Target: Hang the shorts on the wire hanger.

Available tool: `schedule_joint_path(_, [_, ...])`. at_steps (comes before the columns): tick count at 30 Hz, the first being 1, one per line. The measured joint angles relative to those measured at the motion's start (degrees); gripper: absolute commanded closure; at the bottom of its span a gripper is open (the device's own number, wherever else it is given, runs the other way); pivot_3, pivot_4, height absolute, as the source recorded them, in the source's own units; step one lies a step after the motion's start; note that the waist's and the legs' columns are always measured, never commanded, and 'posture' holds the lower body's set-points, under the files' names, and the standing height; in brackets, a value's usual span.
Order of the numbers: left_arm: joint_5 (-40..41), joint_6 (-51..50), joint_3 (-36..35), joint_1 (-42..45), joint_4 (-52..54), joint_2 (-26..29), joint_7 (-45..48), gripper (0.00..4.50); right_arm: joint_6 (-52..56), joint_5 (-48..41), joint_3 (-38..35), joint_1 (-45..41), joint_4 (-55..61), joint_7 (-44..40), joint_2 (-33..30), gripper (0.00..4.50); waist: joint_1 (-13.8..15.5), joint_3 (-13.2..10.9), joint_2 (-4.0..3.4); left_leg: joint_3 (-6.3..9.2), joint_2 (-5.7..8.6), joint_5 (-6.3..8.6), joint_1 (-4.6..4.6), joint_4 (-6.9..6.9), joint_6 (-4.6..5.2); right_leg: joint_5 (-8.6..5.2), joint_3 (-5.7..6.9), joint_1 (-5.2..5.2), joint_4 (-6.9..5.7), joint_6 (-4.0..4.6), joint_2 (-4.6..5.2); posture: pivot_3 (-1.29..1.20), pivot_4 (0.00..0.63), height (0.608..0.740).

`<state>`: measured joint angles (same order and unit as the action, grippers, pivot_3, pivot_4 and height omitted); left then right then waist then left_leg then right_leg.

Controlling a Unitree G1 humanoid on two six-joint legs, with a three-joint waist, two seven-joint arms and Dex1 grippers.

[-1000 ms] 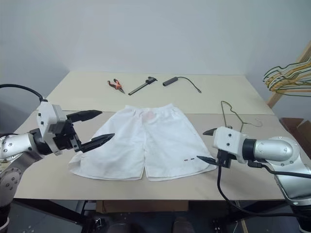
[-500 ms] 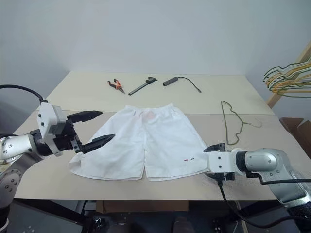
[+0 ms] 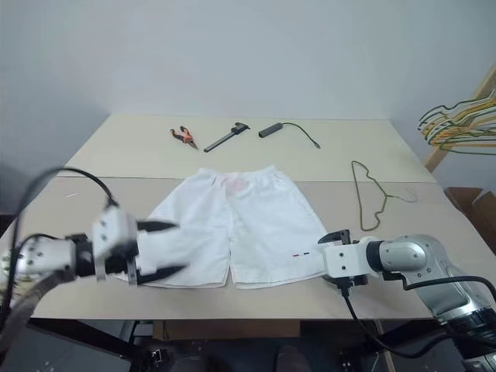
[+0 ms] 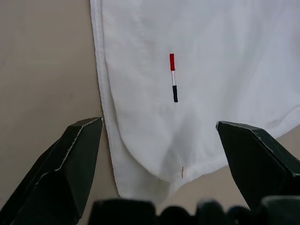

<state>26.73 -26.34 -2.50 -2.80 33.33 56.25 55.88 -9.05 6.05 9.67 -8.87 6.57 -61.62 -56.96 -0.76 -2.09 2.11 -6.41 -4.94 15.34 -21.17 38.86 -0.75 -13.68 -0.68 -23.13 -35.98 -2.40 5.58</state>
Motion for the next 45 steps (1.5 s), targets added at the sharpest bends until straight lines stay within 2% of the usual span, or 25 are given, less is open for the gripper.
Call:
schedule_joint_path(5, [-6.6,1.7,9.3,7.6,-5.2,-1.5,2.5,0.0,3.4,-10.3,-2.3,-0.1,5.0,-5.4,-0.2,0.02,0.6,0.0,-0.03,0.02,0.0,0.0,0.0,0.02,0.0,0.01,0.03,0.04,-0.01,0.0,-0.01,0.01,0.0,0.74])
schedule_joint_path(10, [-13.7,1.4,20.3,15.6,-12.0,-8.0,2.9,0.0,8.4,-20.5,-5.0,-0.6,9.6,-10.5,-1.0,0.02,0.5,0.0,-0.01,0.02,0.01,0.02,-0.06,0.02,0.04,0.02,0.02,0.01,0.04,-0.02,-0.03,-0.01,0.0,0.74])
schedule_joint_path(14, [-20.4,-2.6,28.2,21.5,-15.6,-12.3,2.2,0.0,10.8,-22.9,-6.4,-1.3,10.7,-11.0,-1.1,0.02,0.4,0.1,-0.01,0.03,0.01,0.02,-0.03,0.08,0.04,0.02,0.01,0.06,0.01,-0.02,-0.04,-0.02,0.0,0.74])
schedule_joint_path(19, [-23.6,-10.4,32.2,26.0,-19.1,-18.6,-0.2,0.0,12.2,-23.2,-6.7,-1.2,12.2,-11.0,-1.1,0.02,0.0,0.1,0.01,0.08,0.02,0.03,-0.11,0.08,0.06,0.01,0.01,0.0,0.01,-0.03,-0.04,-0.03,0.0,0.74])
schedule_joint_path(28, [-25.7,-11.1,35.1,26.8,-17.5,-17.5,1.2,2.82,13.2,-23.2,-8.5,-1.0,13.2,-10.8,-1.1,0.0,-0.4,0.3,-0.07,0.08,0.01,0.03,0.05,0.09,0.06,0.0,-0.02,0.09,-0.04,-0.02,-0.04,-0.04,0.0,0.74])
schedule_joint_path(33, [-25.6,-8.7,32.9,24.8,-17.2,-13.0,2.2,4.47,13.3,-23.1,-8.5,-1.0,13.2,-10.7,-1.1,0.0,-1.3,0.3,-0.08,0.09,0.0,0.03,0.06,0.07,0.06,0.0,-0.03,0.07,-0.06,-0.02,-0.05,-0.02,0.0,0.74])
schedule_joint_path(39, [-27.6,-1.2,27.8,23.9,-23.9,-5.2,1.8,4.47,13.2,-23.1,-8.5,-1.7,12.8,-10.8,-1.1,0.0,-1.8,0.4,-0.1,0.09,0.0,0.03,0.11,0.07,0.06,0.0,-0.05,0.07,-0.09,-0.01,-0.06,0.0,0.0,0.74])
schedule_joint_path(42, [-31.0,4.0,24.8,25.9,-34.2,-3.1,-1.5,4.47,13.2,-23.1,-8.4,-2.1,12.2,-10.7,-0.8,0.0,-1.6,0.4,-0.1,0.1,0.0,0.03,0.09,0.07,0.06,0.0,-0.04,0.04,-0.1,0.0,-0.08,0.0,0.0,0.74])
schedule_joint_path(45, [-33.9,7.3,22.7,29.0,-43.8,-3.2,-5.8,4.47,13.2,-22.9,-8.3,-2.3,12.0,-10.7,-0.3,0.0,-1.3,0.3,-0.09,0.1,0.01,0.03,-0.03,0.07,0.06,0.0,-0.03,-0.03,-0.05,-0.02,-0.08,0.0,0.0,0.74])
